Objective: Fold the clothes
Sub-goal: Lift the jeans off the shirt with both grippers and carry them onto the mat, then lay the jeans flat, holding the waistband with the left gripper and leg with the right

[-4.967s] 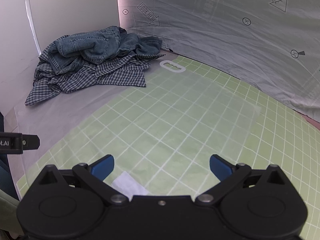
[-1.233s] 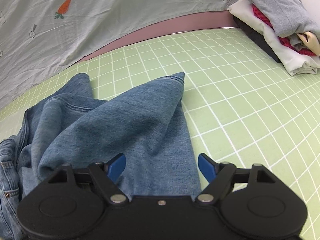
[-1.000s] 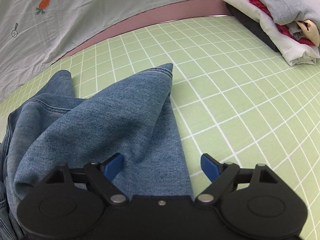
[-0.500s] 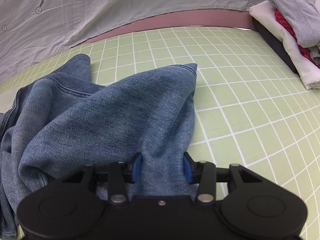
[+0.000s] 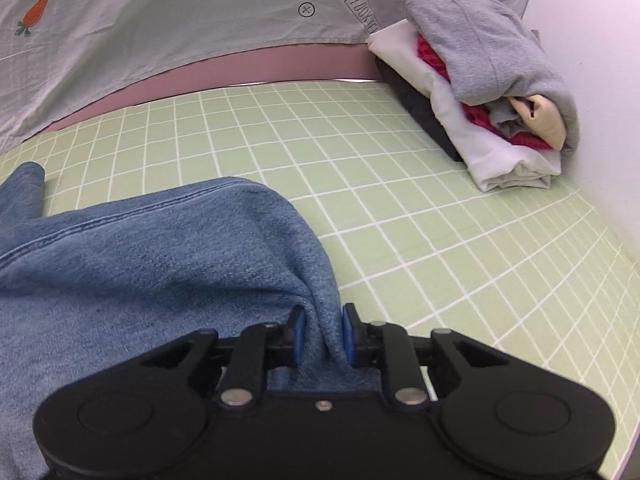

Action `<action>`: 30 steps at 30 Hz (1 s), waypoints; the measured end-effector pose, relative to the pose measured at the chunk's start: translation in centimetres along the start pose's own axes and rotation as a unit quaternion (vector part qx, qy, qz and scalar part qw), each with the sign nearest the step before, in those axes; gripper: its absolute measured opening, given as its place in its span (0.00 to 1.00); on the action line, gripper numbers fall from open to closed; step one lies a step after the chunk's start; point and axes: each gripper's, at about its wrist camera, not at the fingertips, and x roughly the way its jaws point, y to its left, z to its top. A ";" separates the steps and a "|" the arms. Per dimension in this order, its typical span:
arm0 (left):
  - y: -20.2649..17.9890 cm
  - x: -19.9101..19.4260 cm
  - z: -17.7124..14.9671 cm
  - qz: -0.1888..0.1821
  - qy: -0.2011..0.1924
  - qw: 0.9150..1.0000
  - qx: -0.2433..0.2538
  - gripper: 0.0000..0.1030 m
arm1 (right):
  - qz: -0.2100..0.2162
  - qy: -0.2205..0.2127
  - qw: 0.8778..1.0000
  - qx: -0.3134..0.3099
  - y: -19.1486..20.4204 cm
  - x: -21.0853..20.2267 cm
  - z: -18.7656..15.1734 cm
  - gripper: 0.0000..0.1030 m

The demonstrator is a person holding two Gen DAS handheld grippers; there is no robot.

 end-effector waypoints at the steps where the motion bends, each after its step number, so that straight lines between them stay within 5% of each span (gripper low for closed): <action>1: 0.2 -0.2 -0.2 -0.003 -0.001 1.000 -0.003 0.17 | -0.009 -0.003 1.000 -0.004 -0.2 -0.1 -0.2 0.19; 7: -2.3 -0.4 0.5 -0.030 -0.016 0.999 0.022 0.13 | -0.032 -0.007 0.999 -0.011 -1.1 0.5 -0.1 0.19; 16: -9.0 -0.4 5.9 -0.098 -0.060 0.993 0.013 0.11 | -0.068 -0.068 0.995 -0.019 -2.0 0.8 5.1 0.18; 26: -11.7 -9.2 8.8 -0.212 -0.171 0.962 0.012 0.10 | -0.137 -0.137 0.979 0.069 -9.2 -2.6 8.4 0.18; 28: -10.5 -9.8 7.8 -0.209 -0.171 0.963 0.007 0.10 | -0.138 -0.128 0.979 0.075 -9.9 -2.7 7.4 0.18; 30: -8.9 -8.8 5.8 -0.185 -0.141 0.972 0.000 0.10 | -0.134 -0.108 0.982 0.076 -10.1 -2.3 5.9 0.18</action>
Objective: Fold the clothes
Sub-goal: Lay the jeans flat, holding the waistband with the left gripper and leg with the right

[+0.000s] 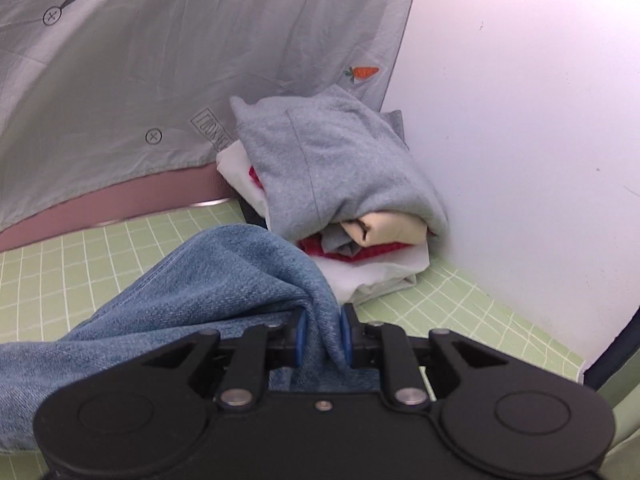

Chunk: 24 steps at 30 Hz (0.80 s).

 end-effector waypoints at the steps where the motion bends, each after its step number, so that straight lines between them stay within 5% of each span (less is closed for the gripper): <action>1: 0.9 -0.1 -1.1 0.013 0.014 1.000 -0.004 0.10 | 0.002 0.010 1.000 -0.001 -0.2 0.1 -0.7 0.18; 8: 6.6 -1.6 -7.5 0.083 0.095 0.991 -0.037 0.09 | 0.012 0.077 0.997 -0.024 0.1 -0.2 -7.1 0.17; 24: 14.8 -6.2 -14.3 0.135 0.155 0.974 -0.098 0.09 | 0.031 0.086 0.995 -0.038 -1.8 -3.9 -9.9 0.17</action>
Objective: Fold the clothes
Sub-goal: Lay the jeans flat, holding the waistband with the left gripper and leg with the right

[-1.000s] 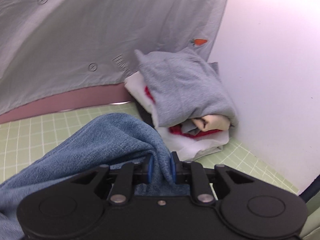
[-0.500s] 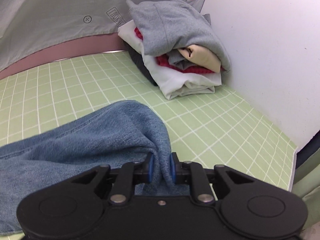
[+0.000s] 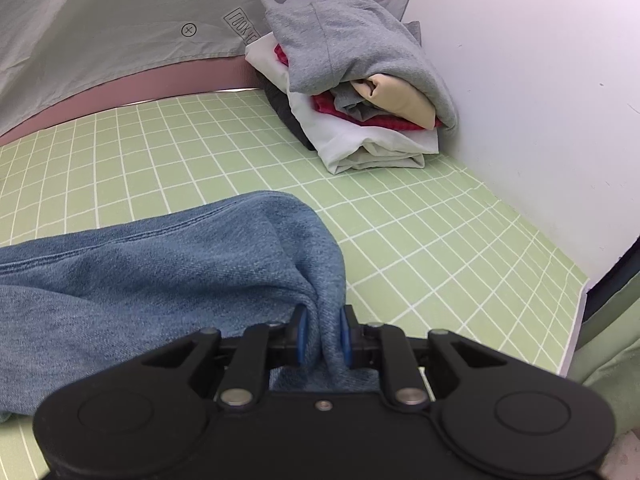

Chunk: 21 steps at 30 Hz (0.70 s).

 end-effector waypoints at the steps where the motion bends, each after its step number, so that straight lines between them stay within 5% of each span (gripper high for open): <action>1: 0.8 0.1 -0.4 0.004 0.006 1.000 -0.005 0.09 | 0.001 0.001 1.000 -0.003 0.0 -0.2 -0.3 0.17; 15: 8.3 0.3 -3.1 0.059 0.042 0.997 -0.032 0.09 | 0.012 -0.004 1.000 -0.021 0.2 -3.3 -2.2 0.17; 21: 8.7 0.9 -3.1 0.065 0.052 0.996 -0.027 0.09 | 0.014 -0.007 1.000 -0.018 -0.1 -4.6 -3.2 0.17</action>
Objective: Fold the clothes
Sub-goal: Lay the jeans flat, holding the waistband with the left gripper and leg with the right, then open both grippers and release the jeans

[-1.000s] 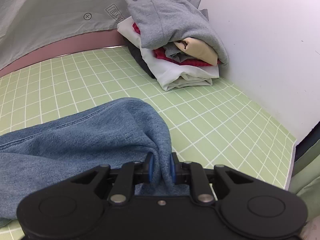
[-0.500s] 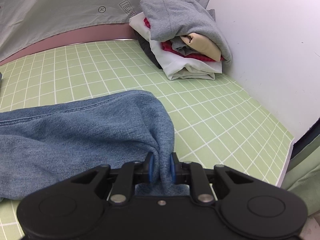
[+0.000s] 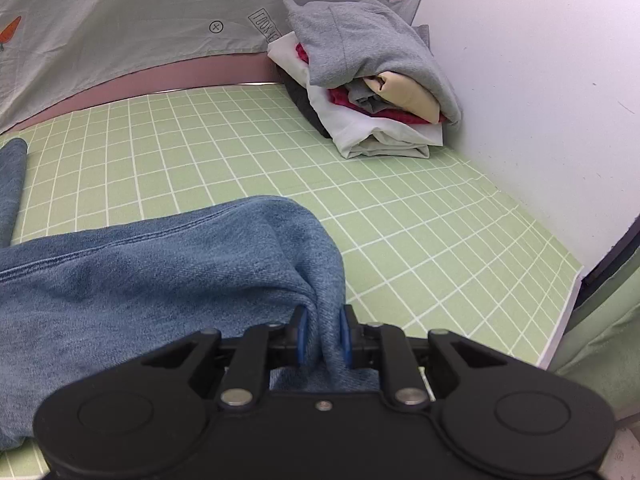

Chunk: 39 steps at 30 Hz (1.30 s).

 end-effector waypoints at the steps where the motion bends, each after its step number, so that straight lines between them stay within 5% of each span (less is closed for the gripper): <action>1: -0.2 0.0 0.1 0.002 -0.002 1.000 0.004 0.09 | 0.000 -0.002 1.000 -0.001 -0.1 -0.2 -0.1 0.17; 11: -0.9 -1.1 -0.7 0.017 -0.012 1.000 0.003 0.10 | 0.028 -0.011 1.000 0.004 -4.2 -0.6 -0.4 0.17; 14: -0.7 -0.9 -1.3 0.024 -0.011 1.000 -0.003 0.10 | 0.044 -0.007 0.999 0.011 -5.4 -0.4 -0.6 0.47; 17: -0.8 -1.7 -1.7 0.027 -0.021 0.999 -0.007 0.12 | 0.061 -0.003 0.998 0.019 -6.6 -0.3 -0.8 0.50; 20: -1.4 -2.3 -2.1 0.037 -0.033 0.999 -0.002 0.13 | 0.067 0.008 0.997 0.045 -7.9 0.6 -1.3 0.69; 31: -1.2 -2.9 -3.6 0.045 -0.031 0.998 -0.026 0.12 | 0.083 0.076 0.977 0.180 -12.6 6.4 -3.4 0.76; 34: -1.4 -3.0 -3.5 0.042 -0.031 0.998 -0.017 0.12 | 0.114 0.088 0.972 0.184 -13.1 7.5 -3.1 0.64; 36: -1.5 -3.0 -3.5 0.040 -0.032 0.999 -0.010 0.11 | 0.126 0.086 0.973 0.171 -13.2 7.6 -2.4 0.27; 39: -1.7 -3.1 -3.4 0.037 -0.032 0.999 -0.001 0.09 | 0.135 0.048 0.976 0.162 -14.1 6.0 -0.6 0.11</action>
